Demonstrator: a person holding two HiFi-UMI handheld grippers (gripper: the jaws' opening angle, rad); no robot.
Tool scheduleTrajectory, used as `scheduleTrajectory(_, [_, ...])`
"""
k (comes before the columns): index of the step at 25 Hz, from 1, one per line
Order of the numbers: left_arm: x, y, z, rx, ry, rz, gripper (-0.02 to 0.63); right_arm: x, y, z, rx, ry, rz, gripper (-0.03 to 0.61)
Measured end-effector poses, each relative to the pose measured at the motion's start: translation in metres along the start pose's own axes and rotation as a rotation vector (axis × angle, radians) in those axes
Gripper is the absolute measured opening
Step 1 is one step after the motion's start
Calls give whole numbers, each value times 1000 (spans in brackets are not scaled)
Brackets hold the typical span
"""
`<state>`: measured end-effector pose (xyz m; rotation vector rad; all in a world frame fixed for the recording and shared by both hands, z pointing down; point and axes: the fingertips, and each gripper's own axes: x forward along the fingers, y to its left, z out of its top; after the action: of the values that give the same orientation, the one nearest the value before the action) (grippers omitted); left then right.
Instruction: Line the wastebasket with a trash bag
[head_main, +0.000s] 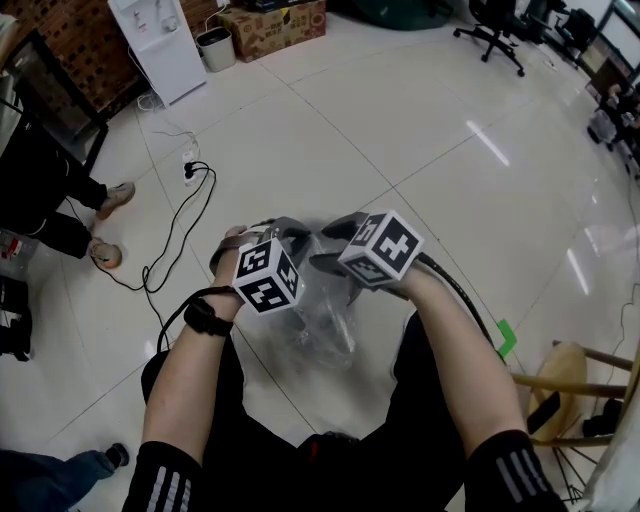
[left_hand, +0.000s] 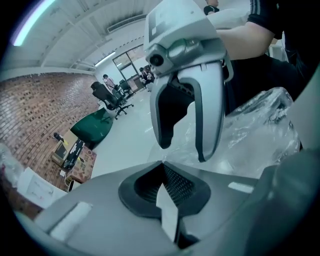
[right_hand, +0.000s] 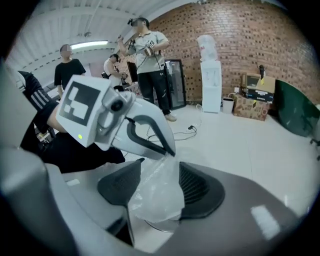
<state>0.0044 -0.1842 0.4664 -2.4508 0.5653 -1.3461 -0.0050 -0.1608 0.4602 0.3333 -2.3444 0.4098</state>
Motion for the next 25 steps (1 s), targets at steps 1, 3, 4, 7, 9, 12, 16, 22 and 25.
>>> scheduleTrajectory(1, [-1, 0, 3, 1, -9, 5, 0, 5, -1, -7, -7, 34, -9, 249])
scheduleTrajectory(3, [-3, 2, 7, 6, -24, 20, 0, 9, -5, -17, -27, 77, -37, 187])
scheduleTrajectory(4, [-4, 3, 8, 9, -29, 30, 0, 8, -9, -18, -29, 78, -51, 121])
scheduleTrajectory(7, [-11, 9, 11, 9, -58, 55, 28, 1, -22, -15, -1, 41, -82, 9])
scheduleTrajectory(9, [-21, 12, 16, 1, -101, 64, 66, -5, -30, -14, 19, 25, -100, 8])
scheduleTrajectory(12, [-49, 13, 29, -24, -190, 61, 83, -13, -41, -16, 46, 15, -126, 8])
scheduleTrajectory(16, [-76, -3, 33, -77, -240, -11, 2, -21, -49, -17, 52, -1, -143, 8])
scheduleTrajectory(22, [-23, -58, -6, -133, -92, -223, 77, -20, -44, -11, 54, -24, -125, 8])
scheduleTrajectory(25, [4, -53, -12, -207, -80, -208, 98, -19, -44, -17, 41, -4, -121, 8])
